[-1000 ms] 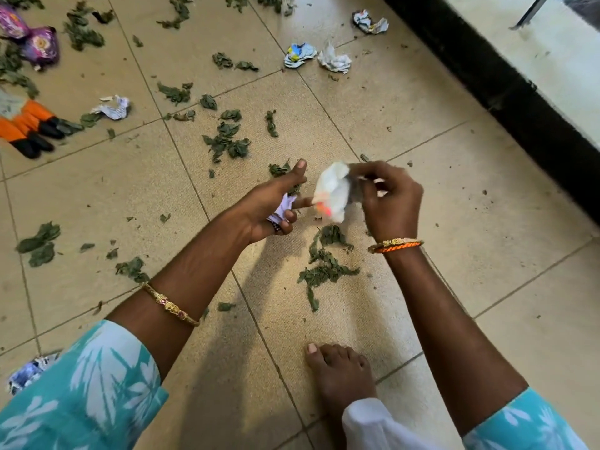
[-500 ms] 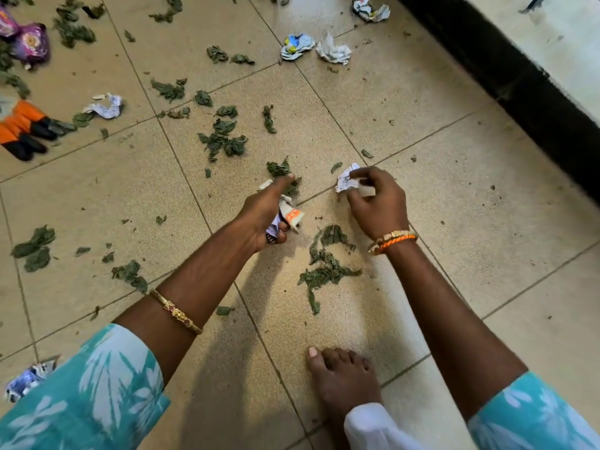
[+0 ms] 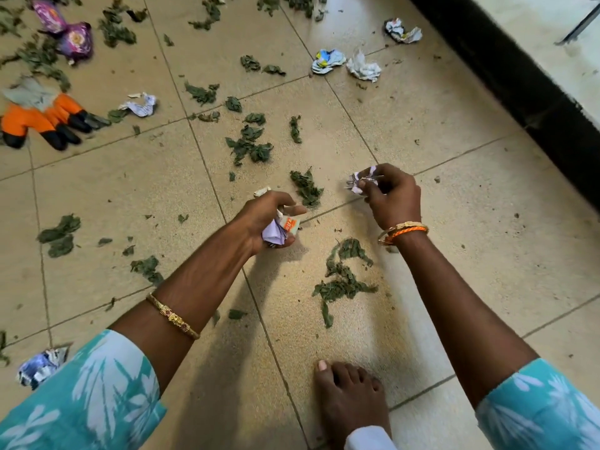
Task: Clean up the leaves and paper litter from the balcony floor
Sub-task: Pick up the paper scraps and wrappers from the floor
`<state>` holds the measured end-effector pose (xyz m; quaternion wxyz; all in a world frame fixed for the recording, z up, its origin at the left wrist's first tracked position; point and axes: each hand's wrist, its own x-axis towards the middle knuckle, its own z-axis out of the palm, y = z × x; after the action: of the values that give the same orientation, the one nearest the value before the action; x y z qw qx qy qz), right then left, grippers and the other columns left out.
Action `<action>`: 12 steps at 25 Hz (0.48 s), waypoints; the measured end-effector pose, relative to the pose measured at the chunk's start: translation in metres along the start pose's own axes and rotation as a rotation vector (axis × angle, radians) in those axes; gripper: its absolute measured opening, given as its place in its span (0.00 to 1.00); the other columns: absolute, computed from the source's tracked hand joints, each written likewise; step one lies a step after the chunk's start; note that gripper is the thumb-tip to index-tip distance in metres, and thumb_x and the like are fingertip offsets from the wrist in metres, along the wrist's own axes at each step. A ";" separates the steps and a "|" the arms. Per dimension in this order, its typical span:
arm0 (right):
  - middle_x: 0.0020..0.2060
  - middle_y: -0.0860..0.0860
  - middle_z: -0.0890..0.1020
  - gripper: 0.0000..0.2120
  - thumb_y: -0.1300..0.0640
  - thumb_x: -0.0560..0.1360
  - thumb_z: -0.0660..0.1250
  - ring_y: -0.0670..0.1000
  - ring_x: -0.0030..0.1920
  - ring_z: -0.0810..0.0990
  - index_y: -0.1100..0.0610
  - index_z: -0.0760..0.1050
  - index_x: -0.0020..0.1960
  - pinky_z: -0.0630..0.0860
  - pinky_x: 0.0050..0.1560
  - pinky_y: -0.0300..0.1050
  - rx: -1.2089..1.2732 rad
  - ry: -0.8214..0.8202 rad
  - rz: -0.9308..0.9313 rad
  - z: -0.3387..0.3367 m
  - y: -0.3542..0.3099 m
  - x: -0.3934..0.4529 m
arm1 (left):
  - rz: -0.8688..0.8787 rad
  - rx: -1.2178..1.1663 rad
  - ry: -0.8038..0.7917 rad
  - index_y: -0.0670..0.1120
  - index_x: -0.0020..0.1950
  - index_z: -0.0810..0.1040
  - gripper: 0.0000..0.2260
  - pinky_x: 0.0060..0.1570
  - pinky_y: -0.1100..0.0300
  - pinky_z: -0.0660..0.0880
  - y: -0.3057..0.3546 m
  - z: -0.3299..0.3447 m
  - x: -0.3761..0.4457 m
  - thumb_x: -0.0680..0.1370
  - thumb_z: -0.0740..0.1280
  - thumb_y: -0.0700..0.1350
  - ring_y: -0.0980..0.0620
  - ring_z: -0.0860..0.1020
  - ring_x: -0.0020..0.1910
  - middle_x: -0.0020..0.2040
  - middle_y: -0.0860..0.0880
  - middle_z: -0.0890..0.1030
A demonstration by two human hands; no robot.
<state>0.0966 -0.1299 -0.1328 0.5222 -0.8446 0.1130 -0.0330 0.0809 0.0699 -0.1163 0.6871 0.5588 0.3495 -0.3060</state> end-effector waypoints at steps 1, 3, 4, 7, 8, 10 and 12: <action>0.37 0.55 0.83 0.07 0.62 0.72 0.71 0.50 0.38 0.82 0.52 0.75 0.44 0.80 0.43 0.48 0.126 -0.060 0.076 0.004 -0.013 -0.001 | -0.006 -0.038 -0.040 0.45 0.42 0.71 0.07 0.24 0.66 0.72 0.001 -0.004 -0.003 0.80 0.60 0.42 0.49 0.71 0.35 0.39 0.50 0.84; 0.31 0.51 0.81 0.10 0.63 0.70 0.72 0.47 0.32 0.80 0.53 0.72 0.41 0.78 0.36 0.41 0.322 -0.229 0.204 0.015 -0.038 -0.002 | 0.006 -0.136 -0.109 0.45 0.49 0.72 0.05 0.25 0.66 0.72 0.003 -0.012 -0.008 0.81 0.58 0.43 0.47 0.75 0.39 0.42 0.48 0.84; 0.28 0.49 0.81 0.10 0.64 0.70 0.73 0.46 0.29 0.78 0.55 0.73 0.39 0.77 0.32 0.38 0.373 -0.321 0.252 0.024 -0.049 -0.003 | 0.017 -0.193 -0.133 0.45 0.52 0.74 0.06 0.25 0.66 0.72 0.004 -0.019 -0.013 0.82 0.58 0.45 0.46 0.78 0.42 0.45 0.48 0.84; 0.25 0.48 0.80 0.08 0.64 0.69 0.72 0.45 0.26 0.75 0.57 0.76 0.35 0.73 0.27 0.34 0.389 -0.549 0.309 0.056 -0.064 -0.014 | 0.081 -0.273 -0.200 0.45 0.51 0.77 0.12 0.27 0.66 0.72 0.004 -0.037 -0.028 0.82 0.58 0.50 0.48 0.83 0.40 0.42 0.47 0.84; 0.25 0.48 0.80 0.07 0.65 0.70 0.72 0.43 0.26 0.76 0.58 0.77 0.36 0.73 0.27 0.34 0.355 -0.591 0.273 0.069 -0.067 -0.019 | 0.097 -0.275 -0.214 0.45 0.50 0.78 0.13 0.27 0.66 0.72 0.003 -0.043 -0.034 0.82 0.58 0.51 0.49 0.83 0.36 0.39 0.47 0.84; 0.27 0.49 0.80 0.02 0.67 0.71 0.70 0.42 0.25 0.76 0.62 0.79 0.40 0.74 0.26 0.34 0.248 -0.662 0.157 0.098 -0.074 -0.033 | 0.131 -0.273 -0.144 0.45 0.47 0.78 0.12 0.27 0.65 0.73 -0.003 -0.060 -0.041 0.82 0.59 0.50 0.50 0.80 0.30 0.33 0.47 0.82; 0.33 0.54 0.80 0.04 0.65 0.73 0.68 0.44 0.29 0.76 0.66 0.80 0.46 0.75 0.29 0.33 0.139 -0.754 0.048 0.122 -0.087 -0.047 | 0.147 -0.305 0.030 0.44 0.43 0.77 0.10 0.25 0.63 0.74 -0.010 -0.082 -0.042 0.81 0.62 0.48 0.46 0.78 0.31 0.34 0.44 0.80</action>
<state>0.0860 0.0245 -0.1080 0.5839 -0.7570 -0.0698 0.2849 0.0379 0.1496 -0.0981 0.7791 0.4764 0.3605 -0.1898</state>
